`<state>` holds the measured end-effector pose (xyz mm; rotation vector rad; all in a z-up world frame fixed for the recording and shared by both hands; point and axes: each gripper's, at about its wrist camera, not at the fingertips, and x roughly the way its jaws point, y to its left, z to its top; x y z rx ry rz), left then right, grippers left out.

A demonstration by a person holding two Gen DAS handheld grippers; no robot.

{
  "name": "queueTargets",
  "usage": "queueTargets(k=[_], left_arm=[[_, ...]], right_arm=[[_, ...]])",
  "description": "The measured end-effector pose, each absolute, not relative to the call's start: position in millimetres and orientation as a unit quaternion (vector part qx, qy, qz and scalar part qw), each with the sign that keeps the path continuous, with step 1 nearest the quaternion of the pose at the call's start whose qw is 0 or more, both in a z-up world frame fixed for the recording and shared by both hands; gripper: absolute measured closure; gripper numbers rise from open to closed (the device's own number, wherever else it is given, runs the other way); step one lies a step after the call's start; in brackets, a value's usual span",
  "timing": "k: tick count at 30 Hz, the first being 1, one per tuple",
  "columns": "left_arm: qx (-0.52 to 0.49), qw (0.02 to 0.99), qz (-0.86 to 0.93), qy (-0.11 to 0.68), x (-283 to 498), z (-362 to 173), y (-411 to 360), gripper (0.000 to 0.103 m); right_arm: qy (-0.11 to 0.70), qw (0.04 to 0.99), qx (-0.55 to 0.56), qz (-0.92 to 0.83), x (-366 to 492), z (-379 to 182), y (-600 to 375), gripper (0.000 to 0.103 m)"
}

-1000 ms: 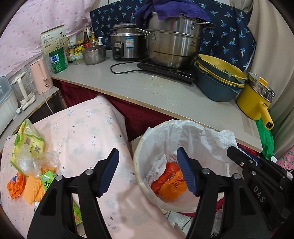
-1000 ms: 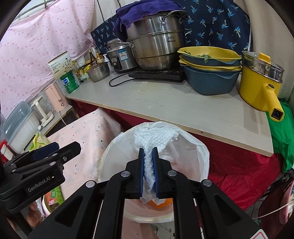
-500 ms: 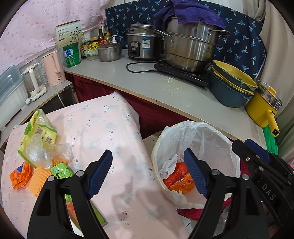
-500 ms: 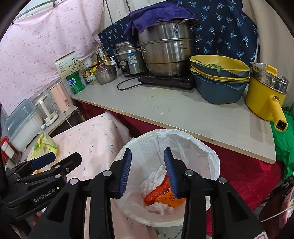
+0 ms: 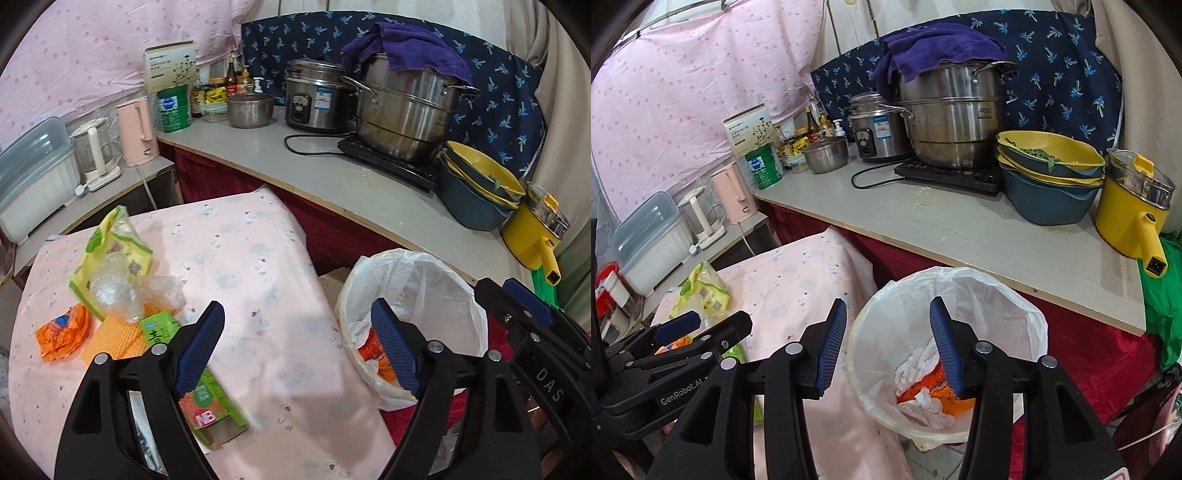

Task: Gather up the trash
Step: 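Move both open tools back over the table items, then grasp the yellow-green snack bag with the left tool while the right tool grasps the clear plastic bag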

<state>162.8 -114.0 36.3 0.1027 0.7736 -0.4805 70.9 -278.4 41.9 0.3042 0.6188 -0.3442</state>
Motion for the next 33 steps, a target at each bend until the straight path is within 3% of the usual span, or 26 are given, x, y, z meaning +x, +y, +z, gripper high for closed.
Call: queueTargets(k=[33], left_arm=[[-0.012,0.906,-0.071,0.417,190,7,97,0.020]], right_arm=[[0.361,0.928,0.091,-0.010,143,25,-115,0.054]])
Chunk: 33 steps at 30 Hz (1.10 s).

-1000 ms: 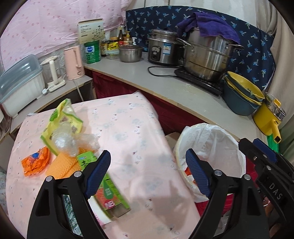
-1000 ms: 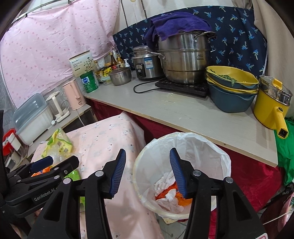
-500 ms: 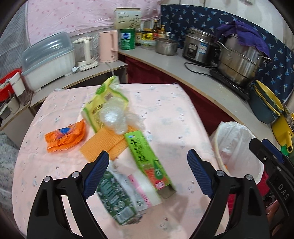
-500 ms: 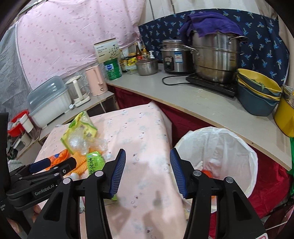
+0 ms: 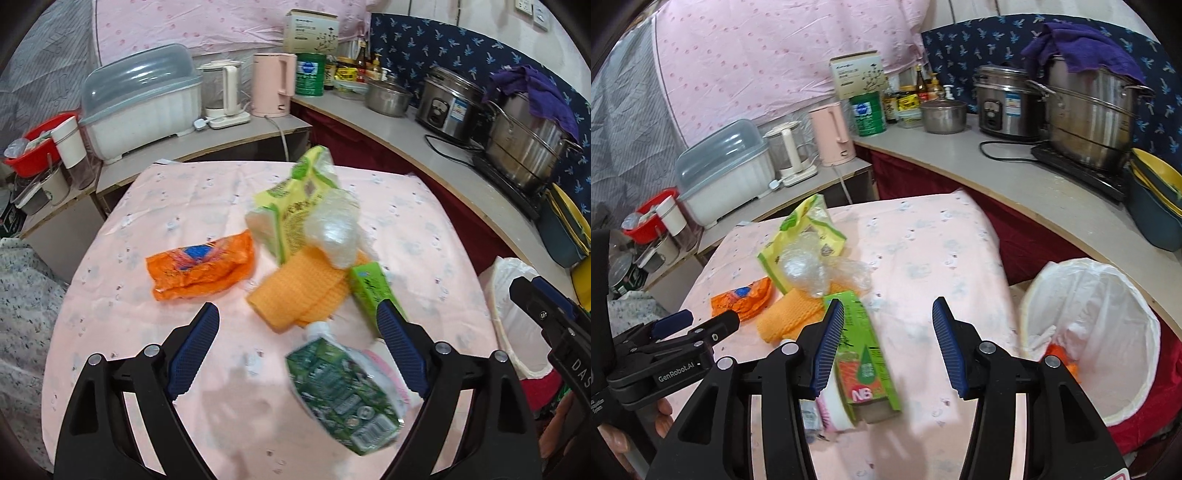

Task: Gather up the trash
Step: 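Grasp the yellow-green snack bag with the left tool while the right tool grasps the clear plastic bag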

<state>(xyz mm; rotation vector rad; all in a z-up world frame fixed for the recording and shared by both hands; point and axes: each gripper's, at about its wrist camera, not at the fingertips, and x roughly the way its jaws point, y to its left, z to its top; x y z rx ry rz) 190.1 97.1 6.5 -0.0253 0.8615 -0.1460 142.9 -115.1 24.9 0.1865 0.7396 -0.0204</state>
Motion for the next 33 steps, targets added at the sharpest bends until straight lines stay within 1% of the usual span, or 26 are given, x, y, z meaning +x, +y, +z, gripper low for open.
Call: queueTargets(k=[2,6,9,13,23,24,25,28,30,33], left_arm=[[-0.015,0.908,-0.061,0.415,198,6,110,0.020],[-0.025,0.908,-0.050,0.415,216,6,130,0.020],[-0.025,0.908,-0.048,0.415,231,4,137,0.020],[-0.016,0.908,-0.050,0.415,250,-1,140,0.020],[-0.002,0.902,-0.069,0.426,289,-22,137,0.020],[-0.004,0.900,-0.071,0.429,293,-25,138,0.020],[-0.004,0.899,-0.073,0.432,296,-28,137,0.020],[-0.002,0.898,-0.076,0.433,304,-32,134,0.020],[-0.002,0.898,-0.081,0.433,308,-33,129,0.020],[0.002,0.898,-0.088,0.432,316,-36,119,0.020]], right_arm=[[0.368,0.926,0.084,0.000,155,22,-104,0.053],[0.384,0.920,0.073,0.028,186,15,-81,0.048],[0.402,0.913,0.061,0.047,211,6,-63,0.047],[0.419,0.904,0.050,0.066,242,-8,-47,0.042],[0.468,0.877,0.042,0.099,309,-49,-24,0.041],[0.470,0.876,0.045,0.101,313,-52,-24,0.043],[0.472,0.874,0.050,0.104,316,-55,-25,0.054],[0.470,0.874,0.061,0.109,319,-59,-30,0.074],[0.459,0.880,0.063,0.103,318,-56,-35,0.081],[0.440,0.891,0.066,0.087,315,-46,-47,0.084]])
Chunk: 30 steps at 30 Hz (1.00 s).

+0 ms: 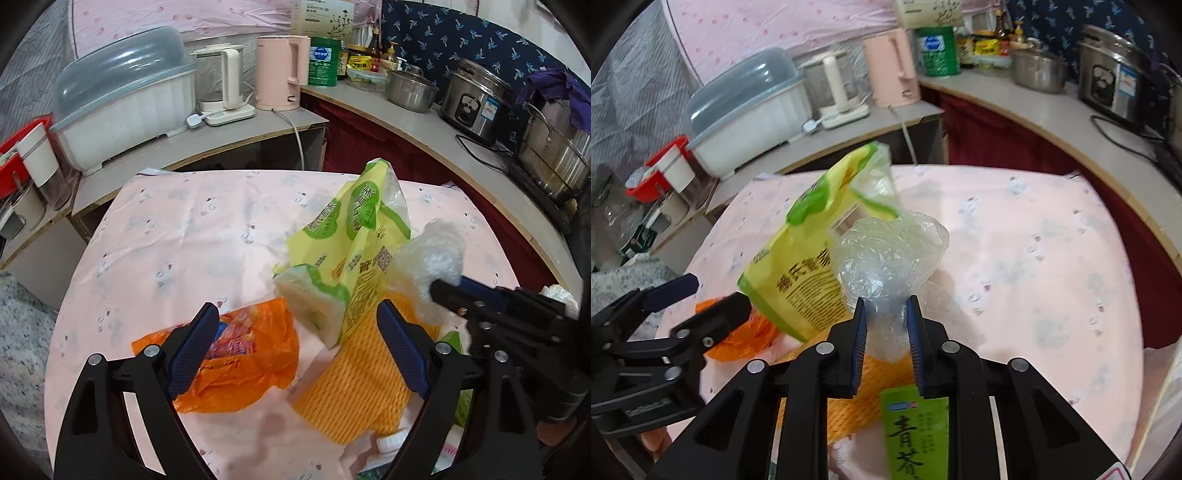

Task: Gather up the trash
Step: 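Grasp the yellow-green snack bag with the left tool while the right tool grasps the clear plastic bag, then lift both held bags and carry them toward the trash bin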

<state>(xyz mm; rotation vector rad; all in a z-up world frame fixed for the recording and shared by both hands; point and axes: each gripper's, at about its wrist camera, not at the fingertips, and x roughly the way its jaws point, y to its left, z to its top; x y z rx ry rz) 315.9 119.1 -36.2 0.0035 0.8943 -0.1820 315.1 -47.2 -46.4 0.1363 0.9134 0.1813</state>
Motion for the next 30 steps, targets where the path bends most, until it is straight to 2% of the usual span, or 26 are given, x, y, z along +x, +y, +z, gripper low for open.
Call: queueTargets(k=[5,7,9,10,12,13,17,30], left_arm=[[0.010,0.899,-0.097,0.428,331,-42,102,0.022],[0.017,0.896,-0.104,0.432,338,-45,96,0.035],[0.022,0.891,-0.106,0.441,343,-50,90,0.054],[0.025,0.890,-0.106,0.443,344,-51,88,0.060],[0.032,0.887,-0.107,0.447,344,-54,83,0.084],[0.031,0.887,-0.109,0.448,343,-54,82,0.090],[0.035,0.892,-0.108,0.437,335,-47,77,0.097],[0.032,0.914,-0.134,0.381,290,22,44,0.098]], right_arm=[[0.420,0.901,0.083,0.066,311,-33,-71,0.084],[0.417,0.902,0.091,0.058,310,-31,-80,0.084],[0.416,0.903,0.096,0.052,309,-31,-87,0.084],[0.415,0.903,0.097,0.049,308,-30,-90,0.084],[0.414,0.904,0.098,0.043,307,-30,-95,0.084],[0.413,0.904,0.099,0.040,305,-29,-97,0.084],[0.407,0.907,0.101,0.034,296,-24,-104,0.084],[0.356,0.928,0.109,0.008,237,27,-141,0.084]])
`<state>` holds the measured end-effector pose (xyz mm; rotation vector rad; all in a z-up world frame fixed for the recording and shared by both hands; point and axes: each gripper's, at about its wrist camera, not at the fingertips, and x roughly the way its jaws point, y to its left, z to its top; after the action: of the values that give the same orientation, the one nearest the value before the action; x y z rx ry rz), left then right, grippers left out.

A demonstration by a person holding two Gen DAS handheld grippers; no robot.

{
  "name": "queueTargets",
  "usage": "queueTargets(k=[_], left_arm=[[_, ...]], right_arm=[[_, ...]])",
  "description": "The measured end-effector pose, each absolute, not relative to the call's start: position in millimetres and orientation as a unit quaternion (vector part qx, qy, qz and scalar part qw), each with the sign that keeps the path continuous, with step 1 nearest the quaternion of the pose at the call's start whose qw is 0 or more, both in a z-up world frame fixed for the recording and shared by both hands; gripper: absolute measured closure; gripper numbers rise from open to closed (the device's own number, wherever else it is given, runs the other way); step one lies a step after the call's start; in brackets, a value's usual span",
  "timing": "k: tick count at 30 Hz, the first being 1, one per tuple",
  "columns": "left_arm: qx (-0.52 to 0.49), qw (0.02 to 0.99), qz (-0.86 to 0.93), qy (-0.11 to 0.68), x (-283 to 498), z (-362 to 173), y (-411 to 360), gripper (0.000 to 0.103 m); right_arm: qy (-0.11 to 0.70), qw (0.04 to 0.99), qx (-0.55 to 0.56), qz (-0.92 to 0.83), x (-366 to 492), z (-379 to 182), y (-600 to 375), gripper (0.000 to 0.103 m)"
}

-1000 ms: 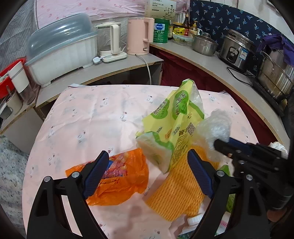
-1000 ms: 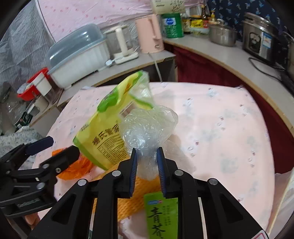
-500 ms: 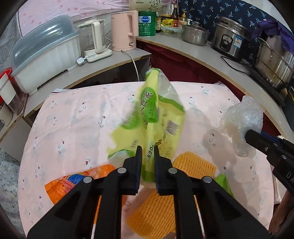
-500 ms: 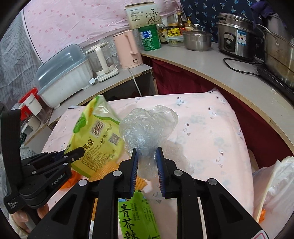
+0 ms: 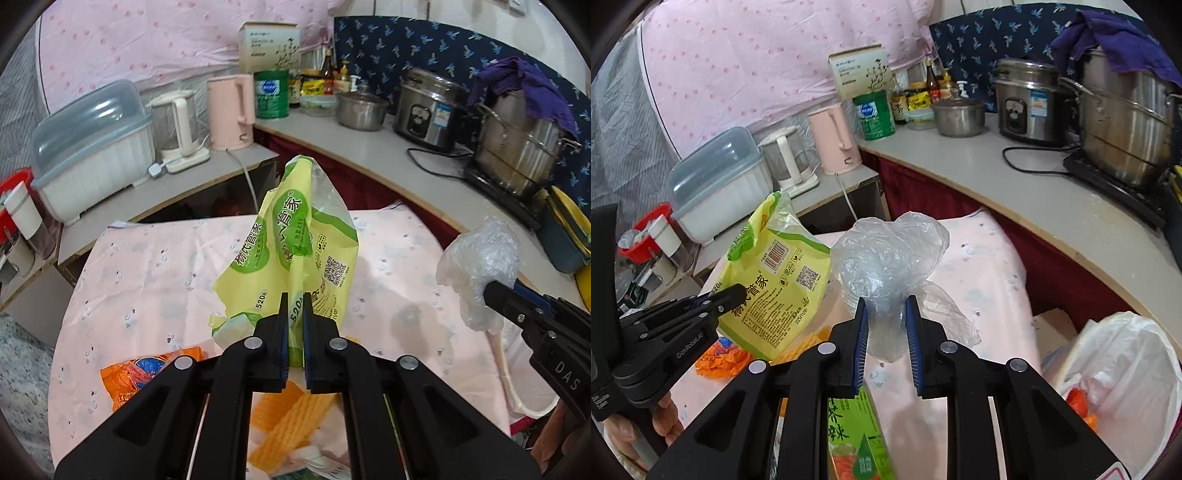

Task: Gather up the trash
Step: 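Lift both held bags and carry them toward the trash bin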

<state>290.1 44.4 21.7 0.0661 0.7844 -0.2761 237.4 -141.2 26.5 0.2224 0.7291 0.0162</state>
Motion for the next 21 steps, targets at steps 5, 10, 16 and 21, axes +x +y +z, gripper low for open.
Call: queueTargets(k=[5,10,16,21], left_arm=[[0.036,0.918,-0.157,0.363,263,45,19,0.098],[0.046,0.918,-0.183,0.349,235,62,-13,0.098],[0.060,0.910,-0.221,0.344,199,68,-57,0.098],[0.074,0.902,-0.250,0.344,173,67,-90,0.098]], right_arm=[[0.338,0.934,0.117,-0.007,207,43,-163,0.084],[0.325,0.937,0.128,-0.028,175,53,-188,0.084],[0.317,0.936,0.144,-0.061,135,55,-224,0.084],[0.312,0.933,0.156,-0.091,103,51,-255,0.084]])
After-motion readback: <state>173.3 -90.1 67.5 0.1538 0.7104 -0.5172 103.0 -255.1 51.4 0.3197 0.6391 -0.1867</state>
